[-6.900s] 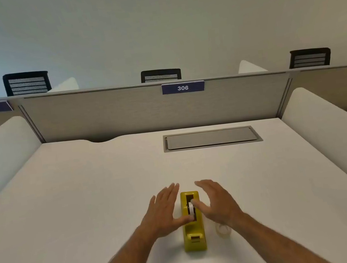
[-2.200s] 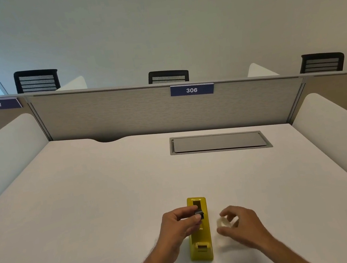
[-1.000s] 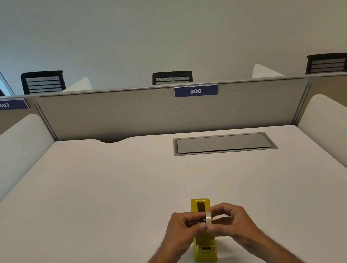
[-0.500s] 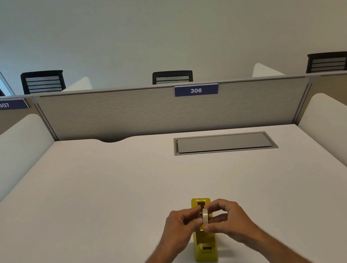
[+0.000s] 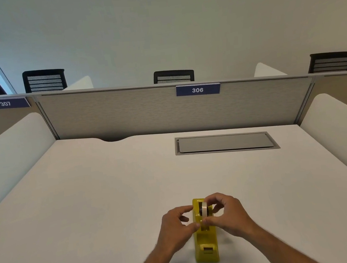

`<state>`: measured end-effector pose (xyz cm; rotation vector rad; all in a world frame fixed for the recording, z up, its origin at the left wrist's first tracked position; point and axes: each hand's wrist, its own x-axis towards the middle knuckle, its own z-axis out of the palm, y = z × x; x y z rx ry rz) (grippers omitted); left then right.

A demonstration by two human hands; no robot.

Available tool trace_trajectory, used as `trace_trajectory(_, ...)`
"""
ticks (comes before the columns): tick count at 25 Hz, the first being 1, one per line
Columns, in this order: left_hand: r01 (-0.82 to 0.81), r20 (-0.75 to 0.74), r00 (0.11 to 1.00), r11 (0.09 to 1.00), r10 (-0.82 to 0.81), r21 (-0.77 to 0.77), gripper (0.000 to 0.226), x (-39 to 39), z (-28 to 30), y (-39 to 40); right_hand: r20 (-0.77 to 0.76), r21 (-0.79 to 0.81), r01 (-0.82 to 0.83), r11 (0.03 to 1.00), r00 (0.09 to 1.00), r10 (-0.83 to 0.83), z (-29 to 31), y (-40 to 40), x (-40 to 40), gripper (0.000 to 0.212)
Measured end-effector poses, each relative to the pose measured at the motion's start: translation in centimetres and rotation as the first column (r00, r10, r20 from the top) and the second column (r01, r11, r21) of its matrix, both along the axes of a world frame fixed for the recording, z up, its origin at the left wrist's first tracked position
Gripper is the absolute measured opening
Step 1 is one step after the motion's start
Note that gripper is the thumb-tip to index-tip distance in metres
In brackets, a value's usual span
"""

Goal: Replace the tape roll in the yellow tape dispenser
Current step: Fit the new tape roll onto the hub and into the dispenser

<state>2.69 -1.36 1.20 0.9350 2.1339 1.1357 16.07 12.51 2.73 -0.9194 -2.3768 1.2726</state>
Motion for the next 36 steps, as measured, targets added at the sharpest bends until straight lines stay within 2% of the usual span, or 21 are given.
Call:
trace_trajectory(3, 0.074, -0.085, 0.993, 0.993, -0.082, -0.091, 0.078, -0.2, -1.0, 0.2, 0.043, 0.052, -0.003, 0.999, 0.999, 0.000, -0.4, 0.3, -0.2, 0.048)
trace_trajectory(7, 0.111, -0.102, 0.987, 0.983, -0.127, -0.148, 0.088, -0.3, -2.1, 0.3, 0.084, 0.128, -0.039, 0.991, 0.996, 0.028, -1.0, 0.2, -0.1, 0.050)
trace_trajectory(19, 0.112, -0.146, 0.981, 0.989, -0.125, -0.097, 0.075, -0.1, -2.6, 0.3, 0.089, 0.183, -0.093, 0.979, 0.993, 0.078, -1.9, 0.2, -0.1, 0.050)
trace_trajectory(28, 0.113, -0.142, 0.982, 0.989, -0.125, -0.092, 0.077, 0.0, -2.8, 0.4, 0.082, 0.160, -0.089, 0.983, 0.994, 0.076, -2.0, 0.4, -0.2, 0.049)
trace_trajectory(36, 0.125, -0.172, 0.976, 0.991, -0.133, -0.055, 0.062, 0.0, -2.7, 0.4, 0.107, 0.182, -0.059, 0.981, 0.993, 0.040, -2.8, 0.1, 0.0, 0.053)
